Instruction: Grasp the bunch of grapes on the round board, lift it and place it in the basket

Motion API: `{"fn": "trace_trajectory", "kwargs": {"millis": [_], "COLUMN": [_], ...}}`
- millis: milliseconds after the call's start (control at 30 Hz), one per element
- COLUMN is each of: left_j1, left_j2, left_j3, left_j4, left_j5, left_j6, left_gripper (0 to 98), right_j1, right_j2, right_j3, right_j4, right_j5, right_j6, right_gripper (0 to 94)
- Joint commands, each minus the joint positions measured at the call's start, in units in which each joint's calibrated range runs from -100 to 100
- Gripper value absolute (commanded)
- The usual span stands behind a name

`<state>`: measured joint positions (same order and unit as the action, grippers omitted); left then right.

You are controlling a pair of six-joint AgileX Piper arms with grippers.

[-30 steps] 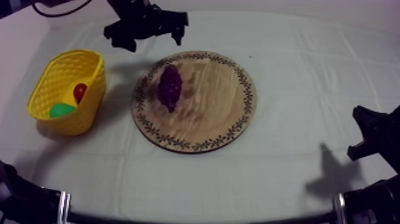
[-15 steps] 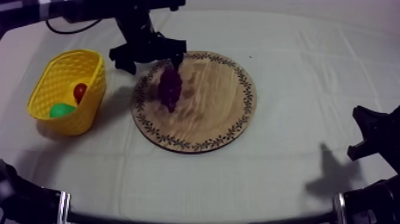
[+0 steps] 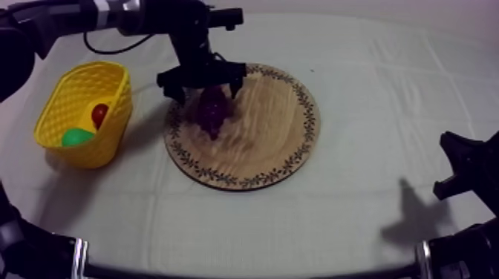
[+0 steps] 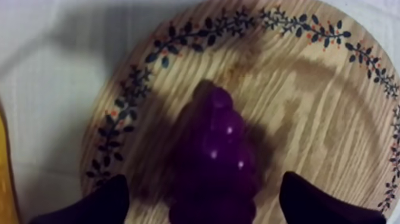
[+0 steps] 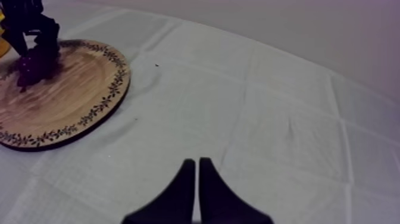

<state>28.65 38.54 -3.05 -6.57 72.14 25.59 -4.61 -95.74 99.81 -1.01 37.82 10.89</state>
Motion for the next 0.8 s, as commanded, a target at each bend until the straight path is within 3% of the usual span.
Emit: {"fn": "trace_trajectory", "kwargs": {"millis": [0, 333, 767], "left_j1": [0.07, 0.39, 0.42], "left_j2": [1.31, 5.91, 8.28], "left_j3": [-0.85, -5.90, -8.08], "left_j4": [0.18, 0.47, 0.72], "left_j5": [0.27, 4.77, 6.69], "left_j6": [-0.03, -0.59, -2.98], "left_gripper": [95.2, 89.9, 56.6], "right_j1": [0.02, 0.02, 0.02], "right_j2": [-0.01, -0.01, -0.01], "right_j3": [-0.03, -0.03, -0.03], "right_j4": [0.01, 0.01, 0.01], "right_j5": [0.00, 0.00, 0.00], "right_j6": [0.03, 0.03, 0.03], "right_gripper": [0.4, 0.4, 0.4]}}
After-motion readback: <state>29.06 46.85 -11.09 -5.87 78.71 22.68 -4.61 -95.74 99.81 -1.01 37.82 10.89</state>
